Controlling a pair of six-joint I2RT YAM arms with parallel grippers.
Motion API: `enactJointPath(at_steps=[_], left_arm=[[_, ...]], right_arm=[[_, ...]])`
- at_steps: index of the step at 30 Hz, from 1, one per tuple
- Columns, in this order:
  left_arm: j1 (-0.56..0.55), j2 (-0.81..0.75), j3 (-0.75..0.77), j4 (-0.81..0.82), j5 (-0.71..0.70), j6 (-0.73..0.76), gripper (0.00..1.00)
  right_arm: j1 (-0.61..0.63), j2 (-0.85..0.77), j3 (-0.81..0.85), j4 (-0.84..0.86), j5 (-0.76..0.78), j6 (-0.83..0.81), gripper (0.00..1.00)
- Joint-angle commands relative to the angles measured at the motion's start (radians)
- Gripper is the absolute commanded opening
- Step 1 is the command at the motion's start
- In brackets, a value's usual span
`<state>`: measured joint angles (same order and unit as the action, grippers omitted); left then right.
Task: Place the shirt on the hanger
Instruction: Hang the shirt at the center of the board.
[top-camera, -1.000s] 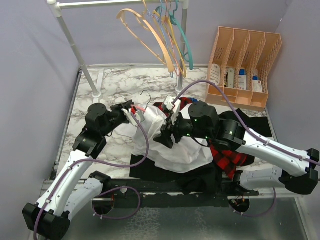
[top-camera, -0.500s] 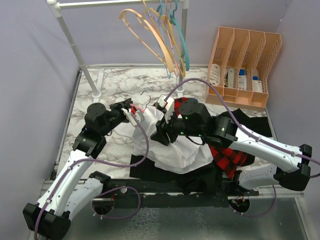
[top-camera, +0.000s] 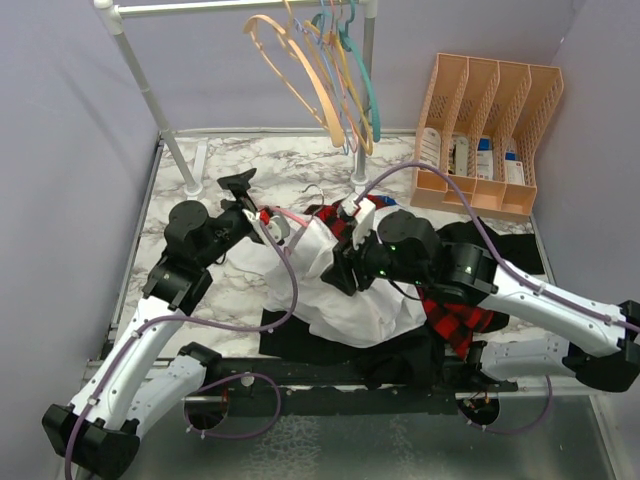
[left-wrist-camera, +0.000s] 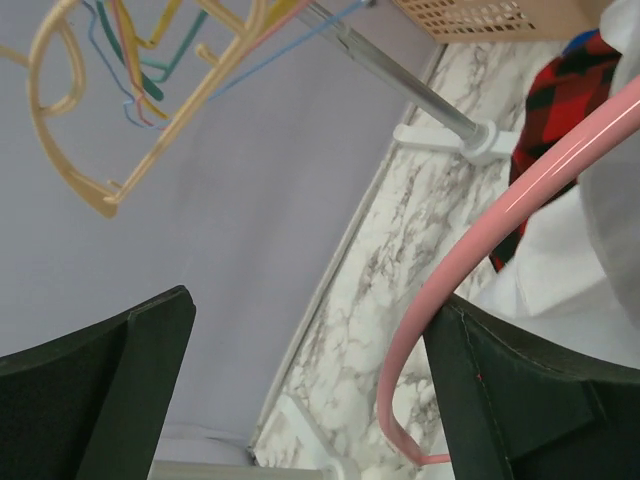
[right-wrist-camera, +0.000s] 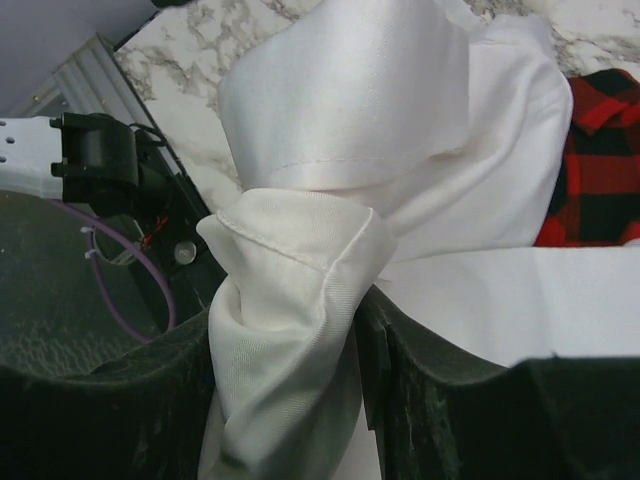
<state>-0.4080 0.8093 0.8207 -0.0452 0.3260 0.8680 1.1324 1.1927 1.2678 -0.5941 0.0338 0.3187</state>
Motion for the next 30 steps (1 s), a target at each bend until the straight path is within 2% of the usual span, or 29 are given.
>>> enactJointPath(at_steps=[1,4,6,9,12,14,18,24,27,30], left_arm=[[-0.002,0.033,0.102,0.066,-0.054,-0.024,0.99],[0.0,0.08,0.199,0.025,-0.119,-0.044,0.99],[0.007,0.133,0.303,-0.05,-0.17,-0.112,0.99],[0.023,0.253,0.531,-0.28,-0.29,-0.313,0.99],[0.035,0.346,0.74,-0.492,-0.404,-0.485,0.99],[0.06,0.328,0.755,-0.517,-0.419,-0.571,0.99],[0.085,0.205,0.683,-0.39,-0.406,-0.649,0.99],[0.17,0.273,0.84,-0.46,-0.668,-0.804,0.98],[0.209,0.239,0.795,-0.449,-0.627,-0.861,0.99],[0.215,0.236,0.769,-0.488,-0.511,-0.906,0.98]], right_arm=[[0.001,-0.124,-0.028,-0.014,0.102,0.049,0.01],[0.001,-0.155,-0.038,-0.043,0.129,0.043,0.01],[0.001,-0.178,-0.053,-0.053,0.13,0.028,0.01],[0.001,-0.241,-0.086,-0.061,0.137,-0.015,0.01],[0.001,-0.325,-0.141,-0.063,0.207,-0.036,0.01],[0.0,-0.372,-0.162,-0.091,0.255,-0.039,0.01],[0.001,-0.464,-0.231,-0.09,0.295,-0.027,0.01],[0.001,-0.615,-0.363,0.068,0.341,-0.055,0.01],[0.0,-0.628,-0.4,0.128,0.343,-0.074,0.01],[0.001,-0.617,-0.428,0.172,0.327,-0.074,0.01]])
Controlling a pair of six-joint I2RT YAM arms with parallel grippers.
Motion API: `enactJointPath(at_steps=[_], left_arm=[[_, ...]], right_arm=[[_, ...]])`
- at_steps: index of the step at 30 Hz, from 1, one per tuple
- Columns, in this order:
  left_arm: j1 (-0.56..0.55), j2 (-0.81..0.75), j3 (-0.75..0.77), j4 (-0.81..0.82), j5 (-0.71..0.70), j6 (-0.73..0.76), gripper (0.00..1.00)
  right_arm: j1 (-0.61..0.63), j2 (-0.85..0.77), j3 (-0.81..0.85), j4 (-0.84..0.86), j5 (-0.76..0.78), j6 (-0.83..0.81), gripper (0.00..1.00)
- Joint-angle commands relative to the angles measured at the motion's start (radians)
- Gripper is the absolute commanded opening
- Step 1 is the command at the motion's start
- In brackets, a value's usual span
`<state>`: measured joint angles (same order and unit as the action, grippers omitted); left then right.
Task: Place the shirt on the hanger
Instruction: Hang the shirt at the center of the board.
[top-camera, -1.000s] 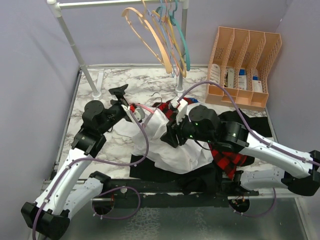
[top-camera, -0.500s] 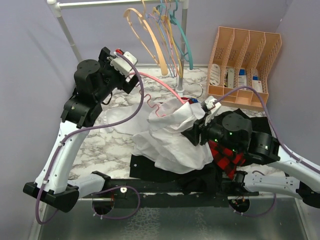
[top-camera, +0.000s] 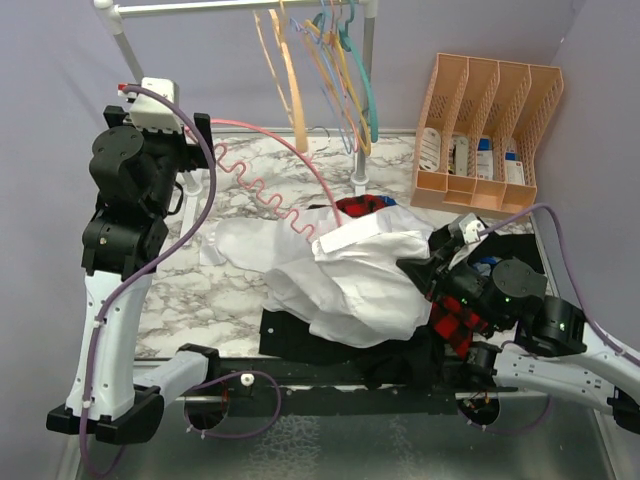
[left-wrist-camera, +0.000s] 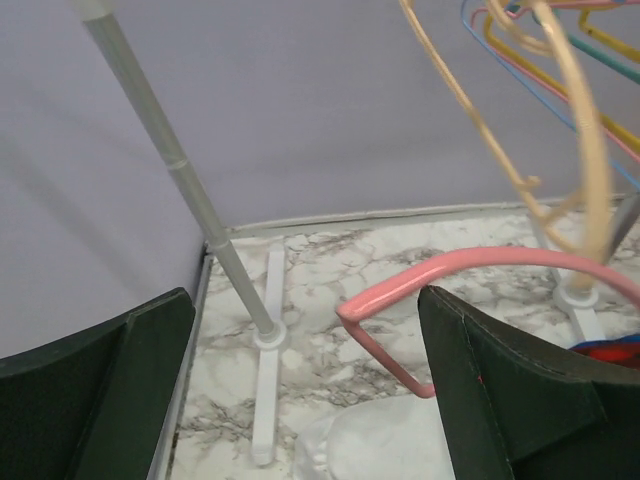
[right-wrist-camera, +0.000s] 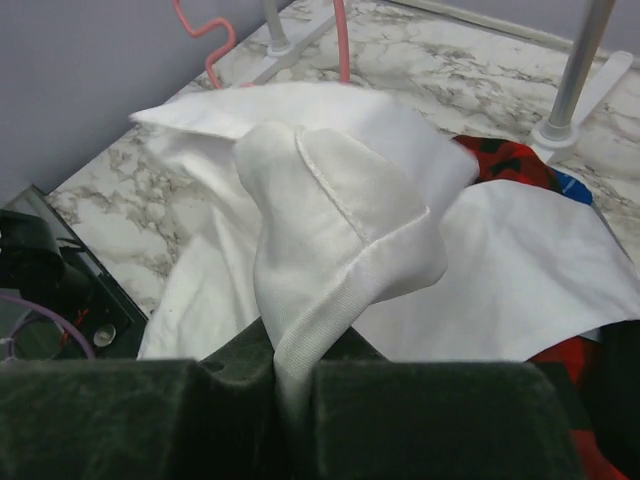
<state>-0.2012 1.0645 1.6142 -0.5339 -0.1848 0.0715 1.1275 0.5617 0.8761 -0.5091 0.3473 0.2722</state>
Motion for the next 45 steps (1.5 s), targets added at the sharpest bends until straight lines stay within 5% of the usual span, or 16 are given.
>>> enactJointPath(at_steps=[1,8,13,14,17,18,22,28,32,38,41,45], left_arm=[[0.009,-0.024,-0.041,-0.003,0.03,-0.124,0.97],[0.016,-0.087,-0.211,0.01,0.172,-0.194,0.93],[0.017,-0.136,-0.254,-0.037,0.233,-0.161,0.92],[0.017,-0.147,-0.286,-0.057,0.243,-0.143,0.92],[0.017,-0.197,-0.395,-0.085,0.248,-0.078,0.93],[0.017,-0.202,-0.426,-0.095,0.257,-0.064,0.93],[0.025,-0.121,-0.451,-0.155,0.432,-0.051,0.93],[0.053,0.079,-0.32,-0.23,0.75,0.049,0.93],[0.121,0.216,-0.268,-0.262,0.937,0.095,0.93],[0.157,0.412,-0.187,-0.333,1.013,0.166,0.91],[0.166,0.5,-0.163,-0.379,1.023,0.19,0.9],[0.186,0.578,-0.176,-0.397,0.981,0.301,0.9]], right_arm=[[0.006,0.011,-0.054,0.127,0.004,-0.039,0.01],[0.006,0.084,-0.067,0.181,-0.063,-0.036,0.01],[0.006,0.154,-0.045,-0.016,-0.187,0.056,0.04],[0.006,0.153,-0.043,-0.07,-0.196,0.083,0.15],[0.006,0.086,-0.081,-0.166,-0.2,0.203,0.83],[0.006,0.052,-0.089,-0.164,-0.186,0.24,0.86],[0.005,-0.012,-0.04,-0.148,-0.067,0.257,0.86],[0.005,0.196,0.288,-0.348,-0.075,0.1,0.87],[0.006,0.248,0.443,-0.259,-0.07,-0.011,0.88],[0.006,0.549,0.675,-0.168,-0.147,-0.139,0.89],[0.006,0.761,0.804,-0.197,-0.012,-0.107,0.89],[0.005,0.868,0.769,-0.076,0.01,-0.061,0.83]])
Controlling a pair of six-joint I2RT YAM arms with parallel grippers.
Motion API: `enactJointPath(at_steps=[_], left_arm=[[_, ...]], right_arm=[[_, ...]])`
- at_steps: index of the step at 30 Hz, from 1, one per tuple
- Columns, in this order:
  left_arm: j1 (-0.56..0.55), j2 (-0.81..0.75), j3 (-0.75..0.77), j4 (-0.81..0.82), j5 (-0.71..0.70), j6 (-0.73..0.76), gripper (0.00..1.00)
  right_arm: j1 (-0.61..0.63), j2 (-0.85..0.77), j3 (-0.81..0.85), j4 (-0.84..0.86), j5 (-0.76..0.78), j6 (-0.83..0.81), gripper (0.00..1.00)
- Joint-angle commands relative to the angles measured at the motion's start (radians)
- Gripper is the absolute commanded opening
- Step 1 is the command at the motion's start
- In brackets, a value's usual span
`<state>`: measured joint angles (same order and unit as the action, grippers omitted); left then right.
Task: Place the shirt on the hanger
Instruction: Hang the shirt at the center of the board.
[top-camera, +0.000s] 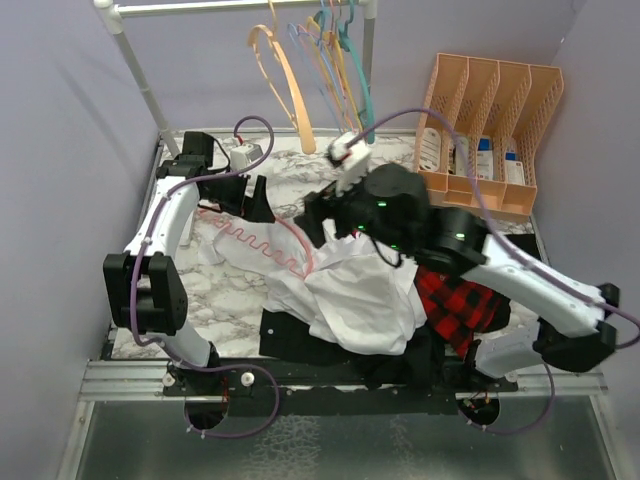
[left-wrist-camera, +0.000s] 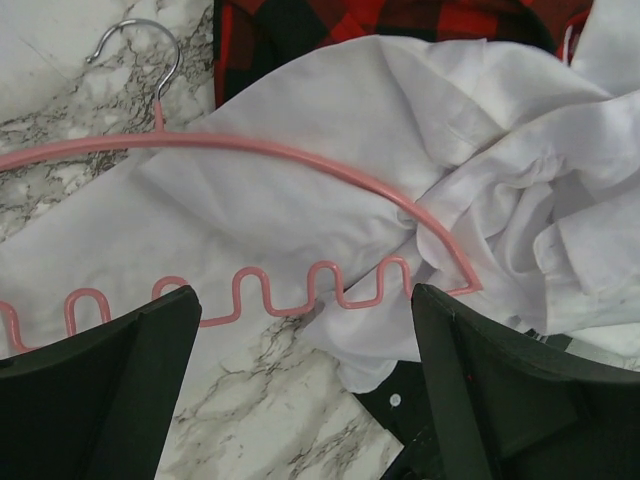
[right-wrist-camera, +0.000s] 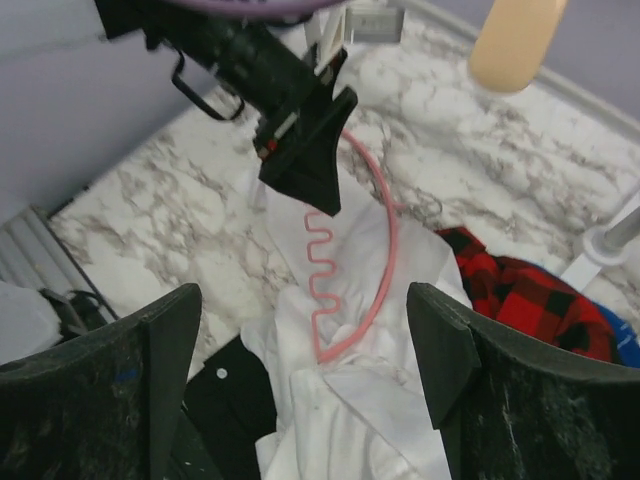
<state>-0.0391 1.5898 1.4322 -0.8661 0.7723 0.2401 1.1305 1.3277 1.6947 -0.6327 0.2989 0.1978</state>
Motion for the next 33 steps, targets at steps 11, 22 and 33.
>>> enactJointPath(at_steps=[11,22,33], left_arm=[[0.135,0.261,0.122,-0.046,-0.106,0.412,0.85],[0.121,0.334,0.156,0.174,-0.172,0.523,0.87],[0.076,0.488,0.273,0.046,-0.098,0.825,0.84]], right_arm=[[0.002,0.115,-0.169,0.036,0.059,0.173,0.61],[0.002,-0.02,-0.323,-0.033,0.07,0.393,0.58],[0.002,-0.041,-0.36,-0.02,0.07,0.423,0.58]])
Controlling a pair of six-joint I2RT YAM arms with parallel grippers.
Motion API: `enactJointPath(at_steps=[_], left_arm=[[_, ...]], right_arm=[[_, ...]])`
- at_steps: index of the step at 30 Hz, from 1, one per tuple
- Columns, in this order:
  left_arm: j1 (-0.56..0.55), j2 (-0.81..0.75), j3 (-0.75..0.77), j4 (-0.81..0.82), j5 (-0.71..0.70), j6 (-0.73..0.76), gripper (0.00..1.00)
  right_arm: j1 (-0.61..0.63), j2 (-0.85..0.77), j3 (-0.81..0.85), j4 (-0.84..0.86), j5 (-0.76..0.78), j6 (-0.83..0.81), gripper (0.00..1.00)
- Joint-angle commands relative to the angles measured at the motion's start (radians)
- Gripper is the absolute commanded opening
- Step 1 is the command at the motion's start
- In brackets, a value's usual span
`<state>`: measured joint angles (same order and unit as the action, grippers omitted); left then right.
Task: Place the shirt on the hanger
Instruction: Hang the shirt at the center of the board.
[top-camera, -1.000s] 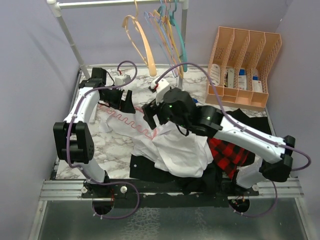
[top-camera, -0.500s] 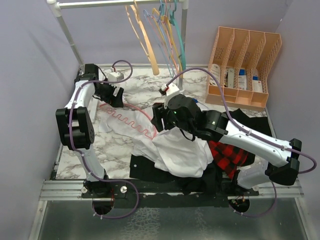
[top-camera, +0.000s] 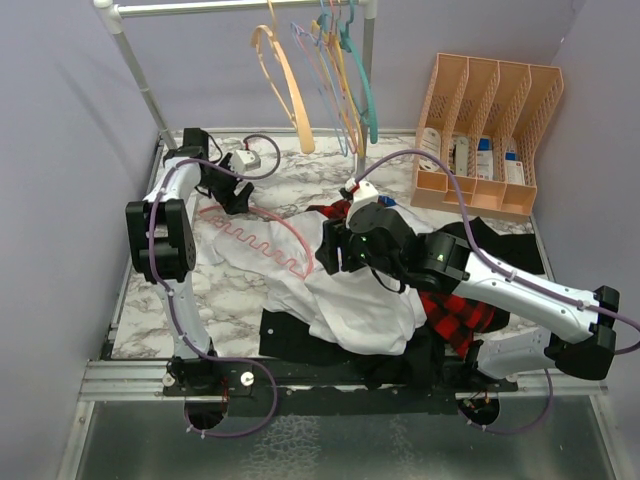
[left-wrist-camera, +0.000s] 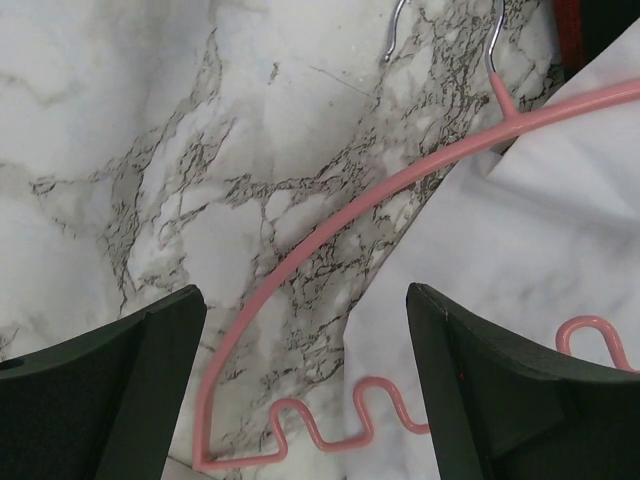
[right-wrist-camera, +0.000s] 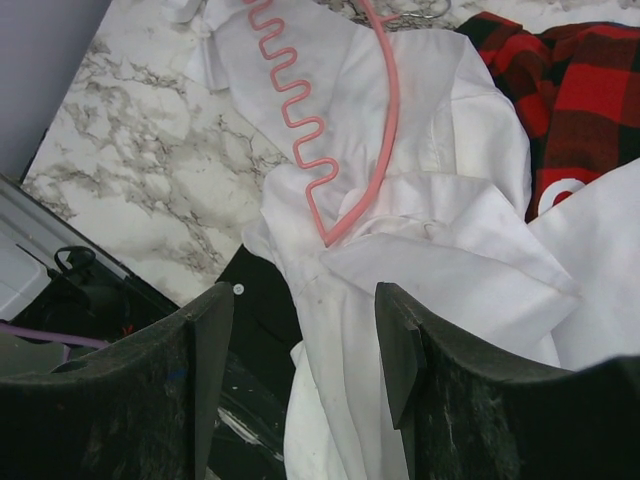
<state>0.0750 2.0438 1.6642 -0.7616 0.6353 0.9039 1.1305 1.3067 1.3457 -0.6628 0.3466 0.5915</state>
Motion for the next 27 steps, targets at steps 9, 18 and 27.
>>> enactJointPath(at_steps=[9,18,27], left_arm=[[-0.095,0.134,0.125,-0.171,-0.052,0.263,0.75],[-0.104,0.226,0.219,-0.171,-0.136,0.218,0.59],[-0.128,0.175,0.134,-0.172,-0.161,0.245,0.4]], right_arm=[[0.003,-0.08,-0.054,-0.008,0.047,0.049,0.58],[0.003,-0.116,-0.088,-0.004,0.056,0.064,0.58],[0.002,-0.123,-0.102,0.006,0.065,0.059,0.58]])
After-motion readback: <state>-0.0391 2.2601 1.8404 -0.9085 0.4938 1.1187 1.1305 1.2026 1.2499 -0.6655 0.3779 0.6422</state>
